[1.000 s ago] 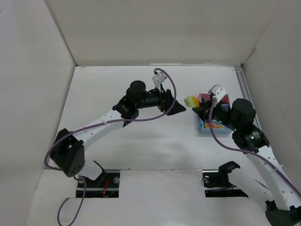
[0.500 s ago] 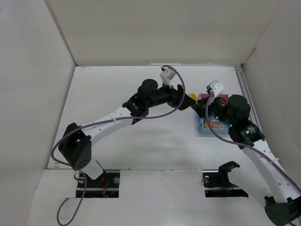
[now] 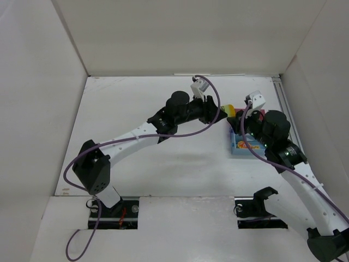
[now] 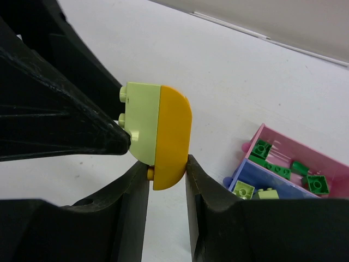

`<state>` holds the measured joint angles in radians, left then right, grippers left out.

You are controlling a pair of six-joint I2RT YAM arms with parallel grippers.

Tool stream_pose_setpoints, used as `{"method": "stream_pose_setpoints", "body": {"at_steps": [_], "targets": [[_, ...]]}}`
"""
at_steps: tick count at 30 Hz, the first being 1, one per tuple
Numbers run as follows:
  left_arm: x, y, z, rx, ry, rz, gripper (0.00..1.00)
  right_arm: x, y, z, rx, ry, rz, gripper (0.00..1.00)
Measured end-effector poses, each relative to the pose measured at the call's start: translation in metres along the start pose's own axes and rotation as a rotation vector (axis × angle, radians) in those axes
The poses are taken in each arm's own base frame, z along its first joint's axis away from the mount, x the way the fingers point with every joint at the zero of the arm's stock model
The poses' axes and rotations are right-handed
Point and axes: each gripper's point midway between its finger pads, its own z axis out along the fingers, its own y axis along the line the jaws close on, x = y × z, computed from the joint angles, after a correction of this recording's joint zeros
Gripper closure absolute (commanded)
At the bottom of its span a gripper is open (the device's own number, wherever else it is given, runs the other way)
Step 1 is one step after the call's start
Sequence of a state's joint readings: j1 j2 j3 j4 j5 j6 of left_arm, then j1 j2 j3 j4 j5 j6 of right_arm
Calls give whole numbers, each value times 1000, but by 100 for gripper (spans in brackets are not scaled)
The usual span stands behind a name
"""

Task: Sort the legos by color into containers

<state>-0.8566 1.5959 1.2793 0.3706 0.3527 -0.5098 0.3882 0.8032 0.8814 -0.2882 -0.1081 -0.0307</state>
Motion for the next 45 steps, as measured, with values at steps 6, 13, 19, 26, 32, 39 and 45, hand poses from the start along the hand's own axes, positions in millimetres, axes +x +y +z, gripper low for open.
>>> {"method": "stream_pose_setpoints", "body": {"at_steps": [6,13,19,26,32,39,45], "targets": [[0,0,-1,5,9,6,64,0,-3,1,21,-5,31,100],[1,1,-1,0,13,-1,24,0,8,3,-13,-2,24,100],[1,2,-1,-5,13,-3,32,1,9,3,-18,1,23,100],[-1,3,2,-6,6,-1,33,1,24,3,-94,2,22,100],[-2,1,3,-6,-2,-8,65,3,26,2,-103,10,23,100],[-3,1,3,-10,-5,-13,62,7,20,4,-32,32,86,100],[3,0,-3,4,21,-9,62,21,-28,5,271,81,191,100]]}}
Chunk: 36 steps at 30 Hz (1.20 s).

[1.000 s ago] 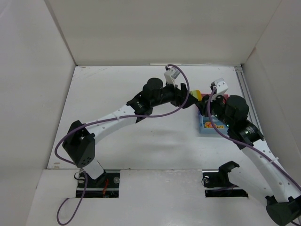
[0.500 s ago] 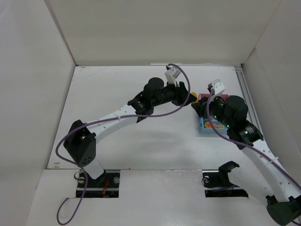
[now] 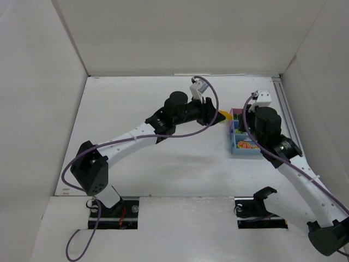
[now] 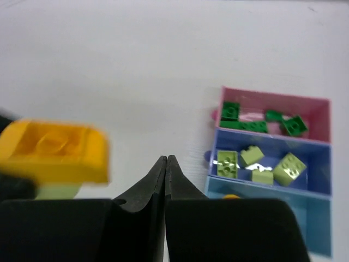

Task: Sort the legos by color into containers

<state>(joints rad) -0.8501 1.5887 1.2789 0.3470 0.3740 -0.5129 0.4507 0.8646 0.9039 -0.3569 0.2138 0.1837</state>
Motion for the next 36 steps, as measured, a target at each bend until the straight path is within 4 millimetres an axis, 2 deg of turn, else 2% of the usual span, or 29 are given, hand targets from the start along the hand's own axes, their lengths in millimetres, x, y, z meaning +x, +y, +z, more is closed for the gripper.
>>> {"method": "stream_pose_setpoints", "body": {"at_steps": [3,6,9,13,14,15,16,18,19,23,25,28,33,36], "targets": [[11,-4,-10,19,36,-6,62,-7,-25,4,148,-4,27,100],[19,-5,-18,25,59,-11,64,-19,-33,6,193,-28,29,100],[20,-6,-21,33,67,-12,64,-27,-28,7,157,-51,13,100],[16,0,-24,40,70,-19,66,-28,-8,8,23,-49,-80,100],[15,3,-25,37,68,-20,70,-27,-1,6,-29,-46,-124,92],[13,5,-25,35,66,-22,70,-26,1,2,-48,-48,-137,92],[11,8,-26,31,64,-22,71,-25,7,-3,-92,-57,-169,79],[8,13,-28,24,59,-25,76,-24,16,-17,-172,-86,-214,68],[7,16,-29,22,58,-27,77,-25,20,-26,-206,-108,-231,55],[5,21,-30,23,62,-36,77,-36,35,-57,-319,-204,-279,41],[7,21,-30,30,71,-45,77,-38,44,-64,-380,-222,-297,36],[10,20,-29,37,81,-56,77,-24,62,-57,-479,-172,-322,36],[11,20,-29,37,82,-67,77,22,87,-29,-567,2,-348,33],[10,20,-28,38,80,-73,77,37,98,-26,-584,43,-371,33]]}}
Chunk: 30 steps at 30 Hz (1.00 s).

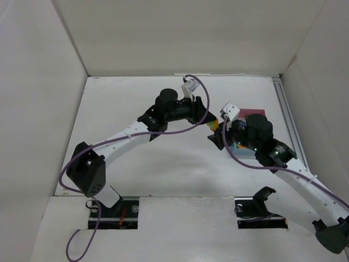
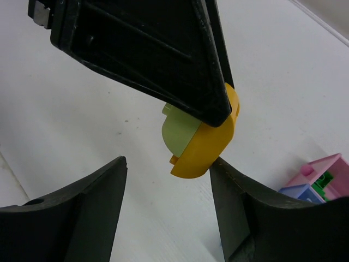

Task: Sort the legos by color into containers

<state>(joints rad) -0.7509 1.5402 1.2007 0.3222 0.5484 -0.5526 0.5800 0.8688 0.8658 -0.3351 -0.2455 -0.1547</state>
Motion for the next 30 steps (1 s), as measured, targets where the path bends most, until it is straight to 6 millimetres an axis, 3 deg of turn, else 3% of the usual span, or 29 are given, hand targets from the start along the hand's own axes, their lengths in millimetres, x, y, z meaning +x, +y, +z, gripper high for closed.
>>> {"method": "stream_pose_setpoints", "body": {"at_steps": [3,5,14,30], "targets": [[-1,-1,0,2,-2,-4,77,-2,2,1,12,-3,-14,33],[-1,-1,0,2,-2,-5,77,-2,-1,2,32,-2,-16,39],[-1,0,0,0,-5,-6,78,-3,-14,4,118,-2,-17,40],[-13,-12,-5,26,-44,13,78,-4,-19,10,137,-3,-19,44]]}}
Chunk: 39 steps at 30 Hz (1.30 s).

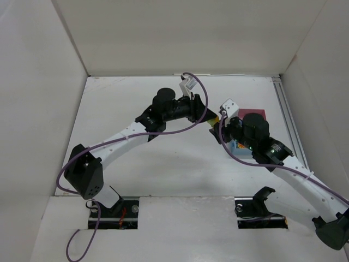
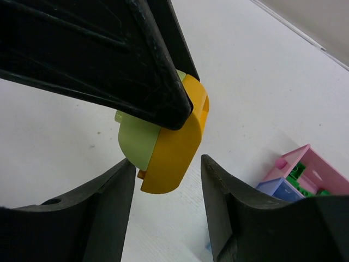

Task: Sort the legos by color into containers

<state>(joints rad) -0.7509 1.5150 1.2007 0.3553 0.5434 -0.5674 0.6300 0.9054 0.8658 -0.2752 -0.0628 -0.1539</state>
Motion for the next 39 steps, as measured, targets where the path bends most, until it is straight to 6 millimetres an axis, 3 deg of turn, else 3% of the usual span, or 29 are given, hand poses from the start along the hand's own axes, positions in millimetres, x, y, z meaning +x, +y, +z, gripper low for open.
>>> {"method": "stream_pose_setpoints", "body": {"at_steps": [5,11,21,24,25,27,29,32,39], "targets": [[-4,-4,-2,8,-13,5,78,-6,-1,0,8,-34,0,60],[-10,-10,-3,20,-31,3,78,-13,-5,-5,32,-74,8,66],[-14,-13,-4,34,-44,8,78,-18,-10,-8,65,-103,24,98],[-14,-14,-4,37,-45,9,78,-18,-10,-8,66,-113,29,100],[-14,-14,-4,37,-46,9,76,-19,-10,-8,66,-115,33,100],[-15,-15,-4,39,-48,9,61,-19,-10,-9,69,-120,39,100],[-15,-16,-5,41,-49,9,58,-21,-10,-10,69,-126,46,100],[-16,-18,-5,46,-49,8,27,-24,-10,-11,69,-141,58,100],[-17,-19,-6,46,-52,1,19,-25,-8,-11,64,-143,74,100]]}}
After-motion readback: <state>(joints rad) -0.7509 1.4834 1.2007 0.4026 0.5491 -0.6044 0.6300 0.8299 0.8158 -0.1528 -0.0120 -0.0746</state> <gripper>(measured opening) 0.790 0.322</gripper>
